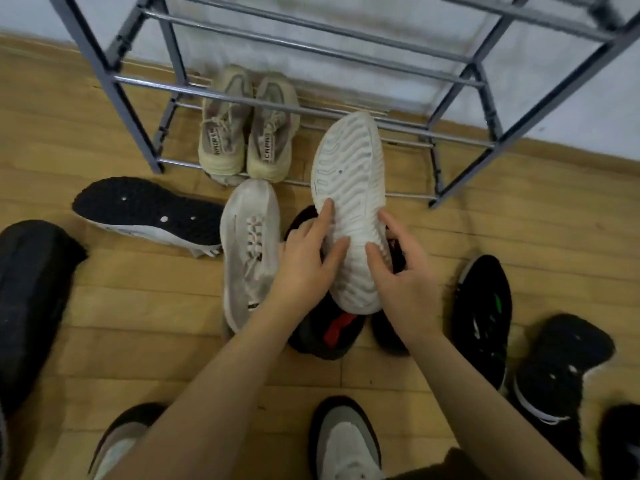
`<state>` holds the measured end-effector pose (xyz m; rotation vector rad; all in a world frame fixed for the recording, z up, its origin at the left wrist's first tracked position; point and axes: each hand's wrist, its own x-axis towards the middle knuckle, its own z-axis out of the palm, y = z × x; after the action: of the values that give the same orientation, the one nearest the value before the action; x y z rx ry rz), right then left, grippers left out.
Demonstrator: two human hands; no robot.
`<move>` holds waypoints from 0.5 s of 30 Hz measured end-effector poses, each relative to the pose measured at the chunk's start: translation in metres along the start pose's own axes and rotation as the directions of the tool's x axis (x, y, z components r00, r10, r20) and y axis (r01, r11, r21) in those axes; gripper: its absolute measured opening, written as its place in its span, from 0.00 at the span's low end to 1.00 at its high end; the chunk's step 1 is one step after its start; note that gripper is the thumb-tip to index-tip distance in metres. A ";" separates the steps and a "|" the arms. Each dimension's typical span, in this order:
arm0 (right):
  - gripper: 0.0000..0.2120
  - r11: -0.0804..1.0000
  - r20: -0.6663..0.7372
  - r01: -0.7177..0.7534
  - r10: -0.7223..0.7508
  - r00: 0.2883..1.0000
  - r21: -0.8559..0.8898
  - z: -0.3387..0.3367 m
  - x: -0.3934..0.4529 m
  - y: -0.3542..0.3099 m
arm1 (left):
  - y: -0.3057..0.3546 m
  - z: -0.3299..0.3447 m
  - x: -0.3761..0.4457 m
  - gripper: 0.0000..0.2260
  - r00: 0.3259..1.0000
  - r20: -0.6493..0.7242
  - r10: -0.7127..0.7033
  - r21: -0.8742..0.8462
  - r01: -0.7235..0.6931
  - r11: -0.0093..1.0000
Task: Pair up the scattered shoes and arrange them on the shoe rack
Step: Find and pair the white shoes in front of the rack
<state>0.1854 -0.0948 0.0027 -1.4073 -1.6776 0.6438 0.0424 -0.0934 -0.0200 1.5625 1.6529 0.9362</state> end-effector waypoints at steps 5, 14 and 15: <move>0.21 0.991 0.119 -0.055 0.070 0.990 -0.121 -0.011 -0.002 0.027 | 0.003 0.019 0.007 0.22 0.997 0.022 -0.075 0.325 0.064 0.944; 0.18 0.977 0.210 0.151 -0.118 0.971 -0.149 0.024 -0.008 0.023 | -0.024 -0.009 0.004 0.21 0.999 0.033 -0.021 0.404 0.006 0.915; 0.19 0.987 0.161 0.076 -0.052 0.986 -0.145 0.024 -0.009 0.024 | -0.029 -0.012 0.006 0.20 0.998 0.048 -0.033 0.457 0.008 0.889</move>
<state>0.1783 -0.0950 -0.0318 -1.4320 -1.9228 0.6158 0.0168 -0.0886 -0.0384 1.8488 1.9427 0.5018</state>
